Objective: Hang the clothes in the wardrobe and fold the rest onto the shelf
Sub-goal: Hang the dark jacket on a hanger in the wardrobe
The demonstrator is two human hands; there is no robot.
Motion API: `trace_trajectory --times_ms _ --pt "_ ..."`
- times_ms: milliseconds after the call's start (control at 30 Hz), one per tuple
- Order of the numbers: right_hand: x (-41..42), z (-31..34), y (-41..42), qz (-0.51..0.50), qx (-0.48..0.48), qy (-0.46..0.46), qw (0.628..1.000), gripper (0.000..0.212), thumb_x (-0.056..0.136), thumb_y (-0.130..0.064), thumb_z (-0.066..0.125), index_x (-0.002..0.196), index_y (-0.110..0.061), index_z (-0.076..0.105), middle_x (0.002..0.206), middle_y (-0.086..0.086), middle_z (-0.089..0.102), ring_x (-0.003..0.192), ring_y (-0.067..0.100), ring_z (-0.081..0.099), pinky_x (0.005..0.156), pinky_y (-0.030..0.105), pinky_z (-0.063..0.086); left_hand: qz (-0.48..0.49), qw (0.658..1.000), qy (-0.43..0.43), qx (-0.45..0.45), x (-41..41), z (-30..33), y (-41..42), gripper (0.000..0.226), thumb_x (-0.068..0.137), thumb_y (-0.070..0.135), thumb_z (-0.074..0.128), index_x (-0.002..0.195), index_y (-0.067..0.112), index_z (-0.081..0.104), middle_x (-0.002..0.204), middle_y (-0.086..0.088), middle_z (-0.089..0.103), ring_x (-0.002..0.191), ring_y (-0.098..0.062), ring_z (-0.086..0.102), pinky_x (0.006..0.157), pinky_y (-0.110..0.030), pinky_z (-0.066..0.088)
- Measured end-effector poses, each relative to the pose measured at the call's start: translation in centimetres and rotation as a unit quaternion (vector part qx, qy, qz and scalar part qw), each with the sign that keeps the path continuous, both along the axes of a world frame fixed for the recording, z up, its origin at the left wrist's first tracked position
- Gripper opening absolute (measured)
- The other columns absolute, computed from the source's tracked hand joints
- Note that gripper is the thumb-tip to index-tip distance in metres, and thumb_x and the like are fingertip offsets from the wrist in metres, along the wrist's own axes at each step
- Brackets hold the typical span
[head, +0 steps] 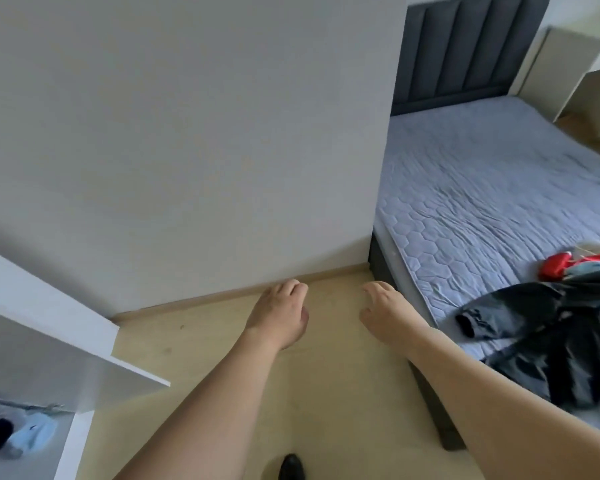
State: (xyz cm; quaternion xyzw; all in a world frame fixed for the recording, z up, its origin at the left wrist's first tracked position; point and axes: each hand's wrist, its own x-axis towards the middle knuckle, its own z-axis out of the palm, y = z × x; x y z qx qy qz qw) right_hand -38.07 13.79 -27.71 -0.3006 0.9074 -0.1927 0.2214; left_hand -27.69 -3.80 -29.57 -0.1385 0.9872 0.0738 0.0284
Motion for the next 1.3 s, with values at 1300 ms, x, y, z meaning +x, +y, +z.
trace_trajectory --times_ms 1300 --pt "-30.9 -4.3 54.8 -0.119 0.076 -0.091 0.986 0.052 0.092 -0.017 0.046 0.143 -0.016 0.035 0.148 0.001 0.033 0.127 0.021 0.044 0.097 0.028 0.041 -0.119 0.988 -0.062 0.074 -35.2 -4.5 51.9 0.036 0.097 0.026 0.039 0.13 0.016 0.046 0.135 -0.001 0.046 0.122 -0.023 0.045 0.104 -0.033 0.03"
